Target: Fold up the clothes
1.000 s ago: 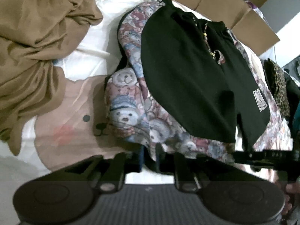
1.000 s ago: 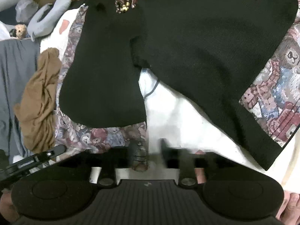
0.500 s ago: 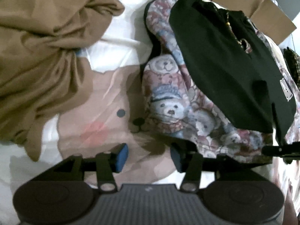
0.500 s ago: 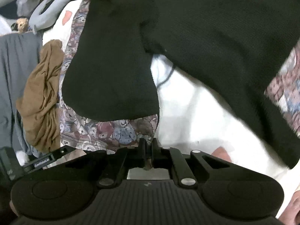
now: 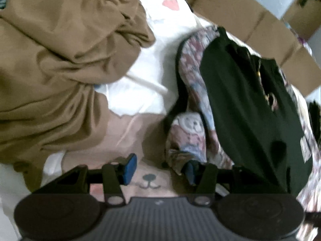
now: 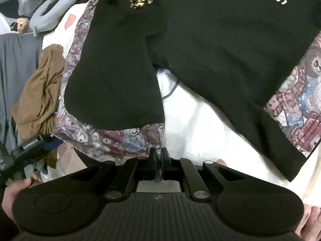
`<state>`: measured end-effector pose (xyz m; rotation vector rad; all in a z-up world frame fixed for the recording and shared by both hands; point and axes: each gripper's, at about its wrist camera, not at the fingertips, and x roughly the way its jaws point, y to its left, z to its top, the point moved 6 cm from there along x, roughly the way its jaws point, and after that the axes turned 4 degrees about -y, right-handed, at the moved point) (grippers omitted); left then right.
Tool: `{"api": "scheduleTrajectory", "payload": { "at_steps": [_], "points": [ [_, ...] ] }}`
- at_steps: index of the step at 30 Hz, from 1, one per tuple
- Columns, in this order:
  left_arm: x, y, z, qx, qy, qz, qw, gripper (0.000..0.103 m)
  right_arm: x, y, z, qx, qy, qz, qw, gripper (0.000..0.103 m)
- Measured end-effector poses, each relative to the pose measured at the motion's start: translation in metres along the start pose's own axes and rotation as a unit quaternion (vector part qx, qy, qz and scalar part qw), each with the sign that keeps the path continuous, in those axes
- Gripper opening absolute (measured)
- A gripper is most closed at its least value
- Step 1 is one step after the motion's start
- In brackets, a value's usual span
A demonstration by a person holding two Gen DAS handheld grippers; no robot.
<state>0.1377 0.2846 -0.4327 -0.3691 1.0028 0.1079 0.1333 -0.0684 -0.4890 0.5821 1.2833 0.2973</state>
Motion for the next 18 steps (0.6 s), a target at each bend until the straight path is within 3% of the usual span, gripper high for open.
{"api": "scheduleTrajectory", "payload": {
  "at_steps": [10, 11, 13, 18],
  "points": [
    [0.026, -0.003, -0.001, 0.007, 0.007, -0.001, 0.9999, 0.05, 0.001, -0.004, -0.002, 0.01, 0.002, -0.001, 1.0, 0.001],
    [0.026, -0.004, -0.001, 0.009, 0.008, -0.002, 0.9999, 0.047, 0.001, -0.004, -0.002, 0.008, 0.002, -0.002, 1.0, 0.001],
    [0.026, -0.004, -0.001, 0.012, 0.009, -0.004, 0.9999, 0.005, 0.0, -0.002, -0.001, 0.006, 0.001, -0.003, 1.0, 0.001],
    [0.005, -0.011, 0.002, 0.033, 0.0, -0.002, 0.9994, 0.005, -0.002, 0.0, 0.001, 0.005, 0.001, -0.003, 1.0, 0.001]
  ]
}}
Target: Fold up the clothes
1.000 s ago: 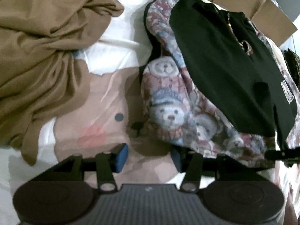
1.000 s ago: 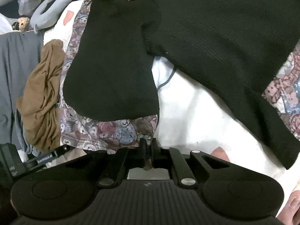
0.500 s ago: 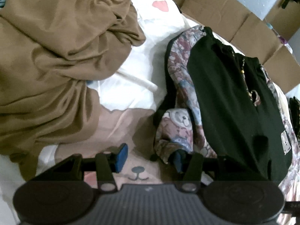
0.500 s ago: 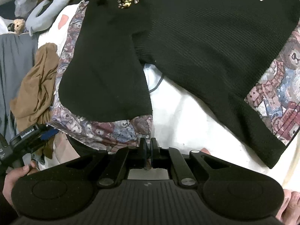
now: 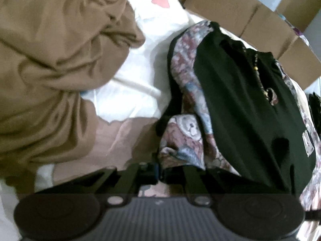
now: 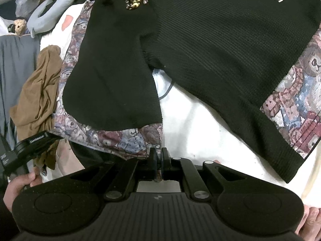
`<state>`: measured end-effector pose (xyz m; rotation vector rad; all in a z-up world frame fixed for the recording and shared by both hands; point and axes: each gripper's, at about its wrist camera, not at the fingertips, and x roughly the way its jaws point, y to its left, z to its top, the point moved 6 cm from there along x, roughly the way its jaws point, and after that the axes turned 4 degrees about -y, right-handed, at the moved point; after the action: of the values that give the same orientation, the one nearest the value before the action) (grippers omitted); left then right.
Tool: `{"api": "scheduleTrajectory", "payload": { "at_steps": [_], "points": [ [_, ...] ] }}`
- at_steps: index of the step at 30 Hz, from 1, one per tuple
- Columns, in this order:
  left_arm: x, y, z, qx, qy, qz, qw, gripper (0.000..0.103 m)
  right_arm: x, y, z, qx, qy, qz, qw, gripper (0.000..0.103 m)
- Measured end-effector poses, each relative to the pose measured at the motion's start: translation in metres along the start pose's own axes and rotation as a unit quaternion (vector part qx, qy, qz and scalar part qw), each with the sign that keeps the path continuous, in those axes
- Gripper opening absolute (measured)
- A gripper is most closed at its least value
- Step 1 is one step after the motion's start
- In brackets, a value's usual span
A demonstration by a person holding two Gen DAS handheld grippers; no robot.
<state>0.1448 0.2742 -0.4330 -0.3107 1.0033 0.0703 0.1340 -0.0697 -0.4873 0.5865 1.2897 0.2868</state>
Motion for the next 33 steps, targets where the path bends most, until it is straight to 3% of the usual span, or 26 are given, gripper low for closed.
{"api": "scheduleTrajectory", "payload": {
  "at_steps": [17, 30, 32, 33],
  "points": [
    [-0.071, -0.005, 0.012, 0.008, -0.024, 0.04, 0.9989, 0.004, -0.029, 0.022, 0.013, -0.025, -0.001, 0.03, 0.999, 0.001],
    [-0.045, 0.03, -0.004, 0.021, 0.012, 0.081, 0.9964, 0.004, -0.017, -0.004, 0.008, -0.004, 0.006, 0.002, 1.0, 0.005],
    [-0.041, 0.035, -0.006, 0.022, 0.018, 0.084, 0.9961, 0.004, -0.012, -0.006, 0.007, 0.0, 0.008, 0.003, 1.0, 0.015],
    [-0.04, 0.038, -0.007, 0.02, 0.02, 0.085, 0.9959, 0.004, -0.01, -0.006, 0.007, 0.004, 0.006, 0.004, 1.0, 0.032]
  ]
}}
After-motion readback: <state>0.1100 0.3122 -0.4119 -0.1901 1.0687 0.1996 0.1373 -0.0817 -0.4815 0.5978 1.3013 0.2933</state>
